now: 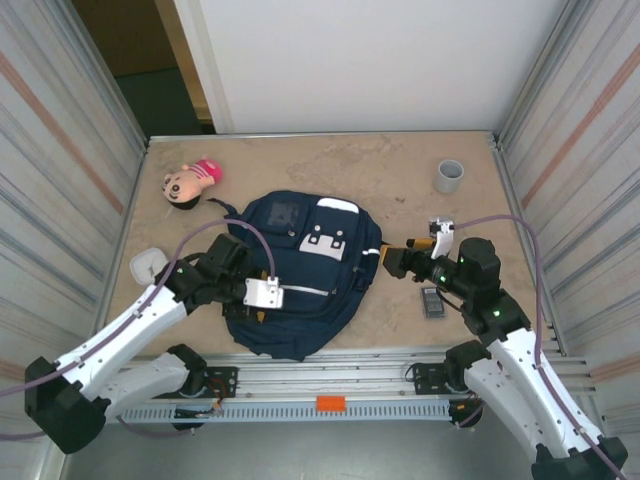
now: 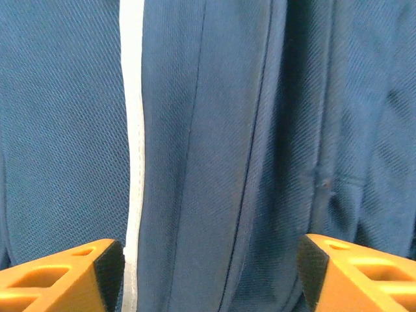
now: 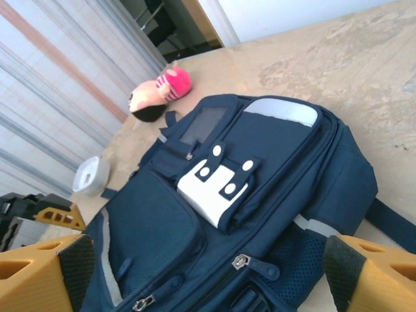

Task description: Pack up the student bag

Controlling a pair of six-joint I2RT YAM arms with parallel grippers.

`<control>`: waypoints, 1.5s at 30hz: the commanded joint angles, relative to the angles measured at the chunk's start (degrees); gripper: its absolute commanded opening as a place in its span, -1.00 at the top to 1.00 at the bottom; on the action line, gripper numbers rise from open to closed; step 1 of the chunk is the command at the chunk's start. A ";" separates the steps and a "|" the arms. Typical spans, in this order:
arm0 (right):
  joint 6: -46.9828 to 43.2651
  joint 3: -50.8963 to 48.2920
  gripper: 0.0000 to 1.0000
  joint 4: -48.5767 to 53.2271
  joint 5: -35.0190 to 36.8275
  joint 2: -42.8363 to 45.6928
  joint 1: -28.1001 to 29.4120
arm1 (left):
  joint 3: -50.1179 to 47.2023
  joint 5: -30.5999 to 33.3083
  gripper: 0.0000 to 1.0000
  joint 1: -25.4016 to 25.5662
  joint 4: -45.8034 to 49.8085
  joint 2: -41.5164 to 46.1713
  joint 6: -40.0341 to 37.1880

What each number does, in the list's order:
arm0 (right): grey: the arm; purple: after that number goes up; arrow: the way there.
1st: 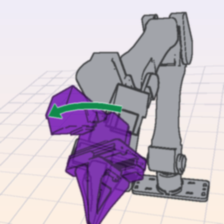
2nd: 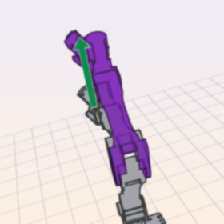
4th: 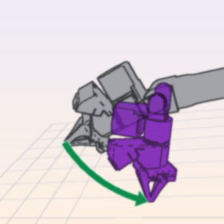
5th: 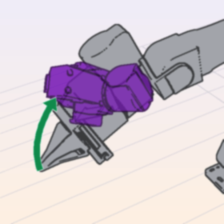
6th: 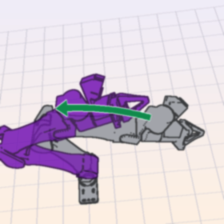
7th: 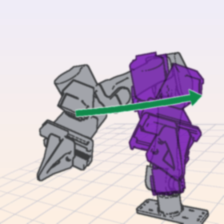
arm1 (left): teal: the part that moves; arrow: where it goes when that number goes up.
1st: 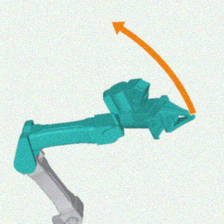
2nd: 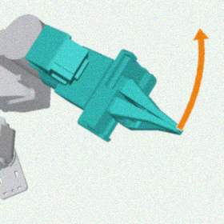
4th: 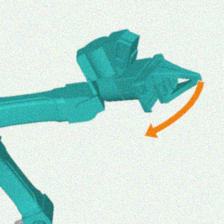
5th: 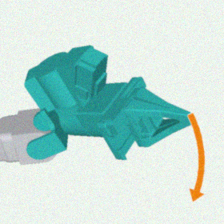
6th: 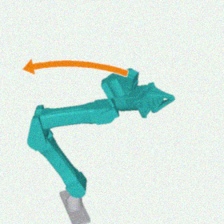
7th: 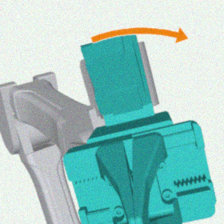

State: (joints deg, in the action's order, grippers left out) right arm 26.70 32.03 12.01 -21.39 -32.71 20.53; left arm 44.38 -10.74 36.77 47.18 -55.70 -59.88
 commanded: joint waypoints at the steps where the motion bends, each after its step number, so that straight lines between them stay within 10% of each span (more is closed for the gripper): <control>1: 1.70 0.16 -0.84 -1.37 -1.99 -0.03 0.19 | -2.28 3.19 -0.37 0.40 -3.67 -0.62 -1.12; 11: 5.32 -0.43 -0.77 -5.15 1.98 -1.29 10.85 | -3.39 -7.56 0.98 0.74 -16.98 3.90 13.66; 26: 15.16 5.78 -0.59 -6.06 26.81 -15.13 46.14 | 5.75 -5.78 1.00 0.73 -19.67 -4.05 25.67; 37: 16.83 1.41 -0.49 -15.02 27.65 -32.93 40.29 | 6.36 -9.01 1.00 0.01 -21.21 0.99 26.05; 45: 10.49 -0.03 -0.53 -15.84 27.60 -28.13 41.15 | 6.59 -8.95 1.00 -1.49 -19.90 0.95 21.55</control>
State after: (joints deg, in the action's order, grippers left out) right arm 41.15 31.59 -7.79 2.39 -63.79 61.17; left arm 47.64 -16.56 35.92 30.20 -57.91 -36.45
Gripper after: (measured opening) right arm 0.762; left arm 0.059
